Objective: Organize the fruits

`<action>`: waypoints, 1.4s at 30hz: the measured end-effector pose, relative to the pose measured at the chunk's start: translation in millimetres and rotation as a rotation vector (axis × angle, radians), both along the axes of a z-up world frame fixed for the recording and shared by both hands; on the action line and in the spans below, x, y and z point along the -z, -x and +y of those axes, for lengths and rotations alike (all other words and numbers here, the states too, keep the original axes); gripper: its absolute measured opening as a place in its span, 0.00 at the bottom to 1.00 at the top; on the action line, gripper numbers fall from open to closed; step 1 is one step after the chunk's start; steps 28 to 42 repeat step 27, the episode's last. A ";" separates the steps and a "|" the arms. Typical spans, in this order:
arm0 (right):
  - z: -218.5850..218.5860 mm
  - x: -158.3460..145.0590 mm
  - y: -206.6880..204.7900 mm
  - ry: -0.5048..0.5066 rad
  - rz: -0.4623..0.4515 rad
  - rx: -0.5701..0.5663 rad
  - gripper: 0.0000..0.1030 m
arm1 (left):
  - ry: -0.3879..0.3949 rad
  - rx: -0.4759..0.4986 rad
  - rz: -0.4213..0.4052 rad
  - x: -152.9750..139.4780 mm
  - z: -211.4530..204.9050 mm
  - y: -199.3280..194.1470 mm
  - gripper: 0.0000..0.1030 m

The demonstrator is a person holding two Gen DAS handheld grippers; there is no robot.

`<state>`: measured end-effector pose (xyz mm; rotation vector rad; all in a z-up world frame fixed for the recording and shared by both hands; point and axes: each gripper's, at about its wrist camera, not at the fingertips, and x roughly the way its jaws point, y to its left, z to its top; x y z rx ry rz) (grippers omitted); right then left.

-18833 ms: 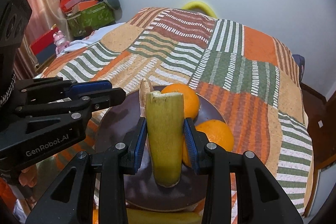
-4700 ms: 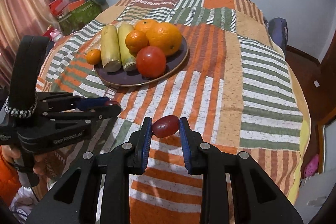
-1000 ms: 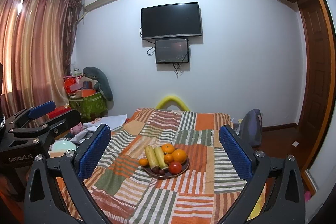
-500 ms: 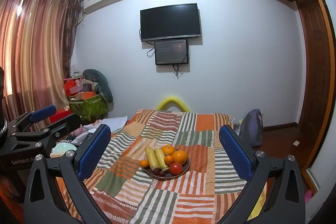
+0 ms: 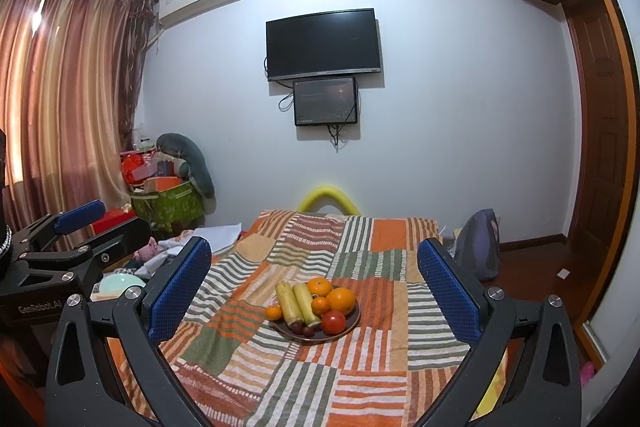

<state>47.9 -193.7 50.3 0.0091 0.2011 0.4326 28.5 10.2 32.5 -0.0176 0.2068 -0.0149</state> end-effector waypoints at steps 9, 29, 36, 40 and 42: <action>-1.7 -0.2 -0.6 0.002 -0.001 0.004 1.00 | -0.008 0.021 0.005 0.4 -1.4 0.1 1.00; -3.0 0.1 -0.5 0.004 0.005 0.001 1.00 | 0.001 0.040 0.015 2.1 1.7 -0.6 1.00; -3.0 0.1 -0.5 0.004 0.005 0.001 1.00 | 0.001 0.040 0.015 2.1 1.7 -0.6 1.00; -3.0 0.1 -0.5 0.004 0.005 0.001 1.00 | 0.001 0.040 0.015 2.1 1.7 -0.6 1.00; -3.0 0.1 -0.5 0.004 0.005 0.001 1.00 | 0.001 0.040 0.015 2.1 1.7 -0.6 1.00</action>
